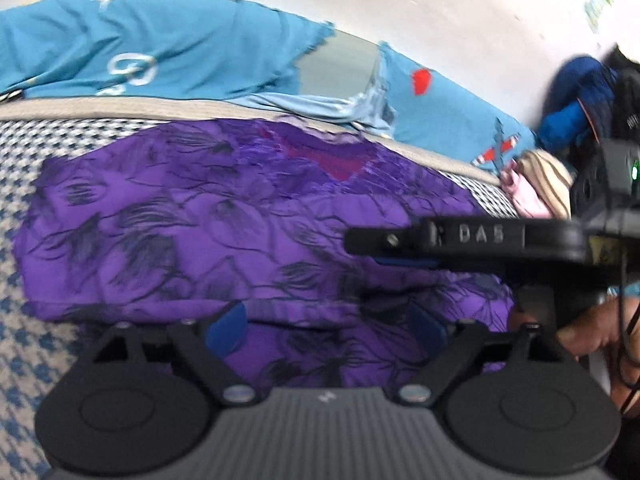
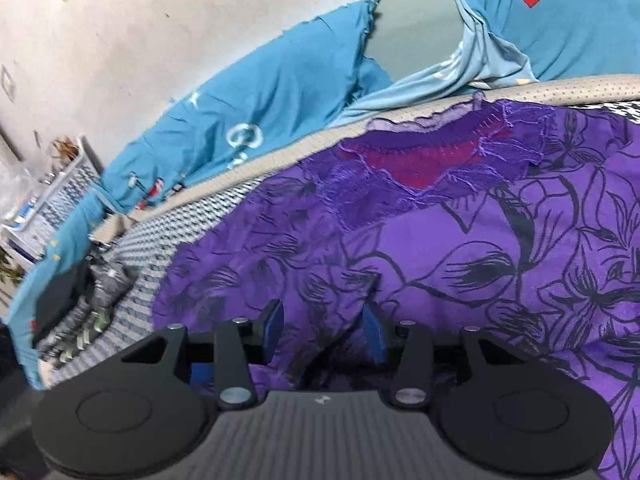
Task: Fold clothes
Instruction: 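Grasp the folded fabric with the right gripper, tuck it in, and release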
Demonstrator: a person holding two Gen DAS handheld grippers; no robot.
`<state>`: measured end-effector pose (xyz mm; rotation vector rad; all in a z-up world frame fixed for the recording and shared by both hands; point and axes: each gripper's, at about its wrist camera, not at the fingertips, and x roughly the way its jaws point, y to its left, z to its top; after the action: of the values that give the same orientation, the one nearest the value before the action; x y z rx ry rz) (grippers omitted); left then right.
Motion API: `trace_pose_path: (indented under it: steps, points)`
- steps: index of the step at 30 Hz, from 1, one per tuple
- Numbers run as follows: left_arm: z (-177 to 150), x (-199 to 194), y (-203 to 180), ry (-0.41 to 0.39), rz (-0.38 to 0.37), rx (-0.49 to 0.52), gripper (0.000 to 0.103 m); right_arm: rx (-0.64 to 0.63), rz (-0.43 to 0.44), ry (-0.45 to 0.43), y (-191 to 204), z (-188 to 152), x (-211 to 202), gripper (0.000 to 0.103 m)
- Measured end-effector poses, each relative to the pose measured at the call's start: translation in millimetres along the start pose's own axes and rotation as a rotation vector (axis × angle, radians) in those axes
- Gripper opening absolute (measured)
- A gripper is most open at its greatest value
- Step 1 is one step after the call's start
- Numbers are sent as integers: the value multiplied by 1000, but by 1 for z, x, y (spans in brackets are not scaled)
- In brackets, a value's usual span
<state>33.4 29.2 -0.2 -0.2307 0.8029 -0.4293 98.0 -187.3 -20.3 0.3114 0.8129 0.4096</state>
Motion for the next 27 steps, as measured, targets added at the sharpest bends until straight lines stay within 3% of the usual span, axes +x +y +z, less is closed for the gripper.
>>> trace_pose_path:
  steps: [4,10,15,17,23,27]
  points:
    - [2,-7,19,-12,42,-62,89,-49,-56,8,4,-4,14,43]
    - [6,-15,33,-41,93,-111,90,-72,-53,-1,10,-8,29,43]
    - [8,-17,43,-51,142,-159,91,-86,-57,-35,17,-9,35,17]
    - [7,-16,49,-48,162,-193,91,-93,-46,-54,20,-9,34,13]
    - [3,-15,65,-37,190,-274,91,-108,-11,-197,31,9,15,11]
    - [1,-13,69,-32,211,-281,91,-103,-61,-313,26,27,-3,10]
